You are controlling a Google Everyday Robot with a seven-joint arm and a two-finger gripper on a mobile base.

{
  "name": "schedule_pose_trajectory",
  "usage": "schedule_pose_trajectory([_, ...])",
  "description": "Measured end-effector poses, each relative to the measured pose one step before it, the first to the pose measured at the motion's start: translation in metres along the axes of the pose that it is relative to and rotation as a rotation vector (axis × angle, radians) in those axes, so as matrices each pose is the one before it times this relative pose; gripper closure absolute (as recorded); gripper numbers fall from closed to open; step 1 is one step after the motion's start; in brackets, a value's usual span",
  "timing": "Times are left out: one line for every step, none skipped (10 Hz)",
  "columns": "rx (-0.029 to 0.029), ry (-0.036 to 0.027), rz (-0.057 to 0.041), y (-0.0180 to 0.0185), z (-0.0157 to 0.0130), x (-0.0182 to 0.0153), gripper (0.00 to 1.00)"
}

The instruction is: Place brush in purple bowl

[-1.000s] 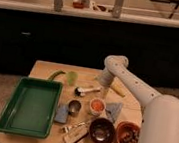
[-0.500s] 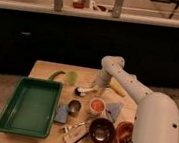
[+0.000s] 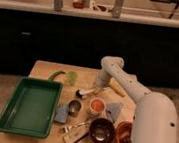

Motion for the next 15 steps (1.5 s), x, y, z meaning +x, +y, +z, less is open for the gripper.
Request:
schedule_pose_trajectory([-0.00004, 0.00228, -0.00214, 0.00082, -0.00150, -0.00023, 1.00])
schedule_pose_trajectory([0.00123, 0.00389, -0.00119, 0.00085, -0.00326, -0.00001, 1.00])
schedule_pose_trajectory([0.00494, 0.00426, -0.00077, -0.00010, -0.00355, 0.00008, 1.00])
schedule_pose_trajectory([0.00670, 0.00606, -0.00088, -0.00062, -0.00413, 0.00027, 1.00])
schedule_pose_trajectory([0.00602, 0.00966, -0.00060, -0.00058, -0.00501, 0.00099, 1.00])
schedule_pose_trajectory([0.00864, 0.00979, 0.00028, -0.00171, -0.00645, 0.00104, 1.00])
schedule_pose_trajectory([0.00503, 0.00827, 0.00171, -0.00050, -0.00480, 0.00173, 1.00])
schedule_pose_trajectory([0.00893, 0.01176, 0.00414, -0.00087, -0.00720, 0.00317, 1.00])
schedule_pose_trajectory([0.00737, 0.00939, 0.00541, -0.00031, -0.00572, 0.00374, 1.00])
schedule_pose_trajectory([0.00619, 0.00739, 0.00556, -0.00013, -0.00460, 0.00344, 1.00])
schedule_pose_trajectory([0.00543, 0.00576, 0.00392, -0.00026, -0.00392, 0.00256, 1.00])
schedule_pose_trajectory([0.00765, 0.00599, 0.00551, -0.00002, -0.00498, 0.00312, 1.00])
schedule_pose_trajectory([0.00853, 0.00529, 0.00468, -0.00068, -0.00503, 0.00216, 1.00])
schedule_pose_trajectory([0.00702, 0.00465, 0.00513, -0.00018, -0.00487, 0.00261, 1.00])
schedule_pose_trajectory([0.01002, 0.00584, 0.00894, 0.00079, -0.00669, 0.00444, 1.00])
